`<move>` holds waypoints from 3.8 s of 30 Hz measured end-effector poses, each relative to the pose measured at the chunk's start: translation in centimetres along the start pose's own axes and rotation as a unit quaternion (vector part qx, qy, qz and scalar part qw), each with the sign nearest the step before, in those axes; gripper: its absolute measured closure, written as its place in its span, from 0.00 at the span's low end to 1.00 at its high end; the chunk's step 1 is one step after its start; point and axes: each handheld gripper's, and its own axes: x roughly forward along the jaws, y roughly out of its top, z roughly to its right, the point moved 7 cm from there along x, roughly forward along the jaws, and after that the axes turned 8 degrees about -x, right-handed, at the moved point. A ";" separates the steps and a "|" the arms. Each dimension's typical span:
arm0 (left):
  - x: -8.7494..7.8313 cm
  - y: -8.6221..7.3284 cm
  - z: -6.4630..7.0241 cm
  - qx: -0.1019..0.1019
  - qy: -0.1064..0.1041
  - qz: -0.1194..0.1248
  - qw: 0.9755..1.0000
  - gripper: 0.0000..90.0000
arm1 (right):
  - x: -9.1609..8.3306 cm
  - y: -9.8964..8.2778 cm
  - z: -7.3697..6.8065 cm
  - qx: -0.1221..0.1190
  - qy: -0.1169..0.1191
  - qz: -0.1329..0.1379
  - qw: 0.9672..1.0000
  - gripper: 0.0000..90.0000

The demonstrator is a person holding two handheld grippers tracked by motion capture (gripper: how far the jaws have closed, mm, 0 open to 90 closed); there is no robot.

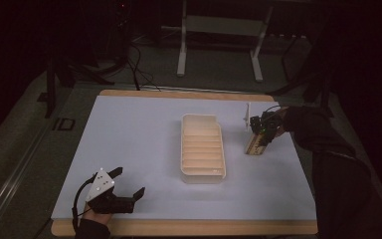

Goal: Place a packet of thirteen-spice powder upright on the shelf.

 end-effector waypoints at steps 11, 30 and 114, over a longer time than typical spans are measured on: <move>0.0 0.0 0.1 0.003 -0.001 -0.001 1.000 0.00 | -2.5 1.1 -1.6 -0.004 0.008 0.017 1.000 0.76; 0.0 0.0 0.3 0.007 -0.002 -0.001 1.000 0.00 | -7.7 3.9 -4.5 -0.018 -0.014 0.062 0.998 0.76; 0.6 0.1 0.5 0.016 -0.011 -0.011 1.000 0.00 | -1.6 15.3 -8.5 -0.070 -0.003 0.207 0.976 0.73</move>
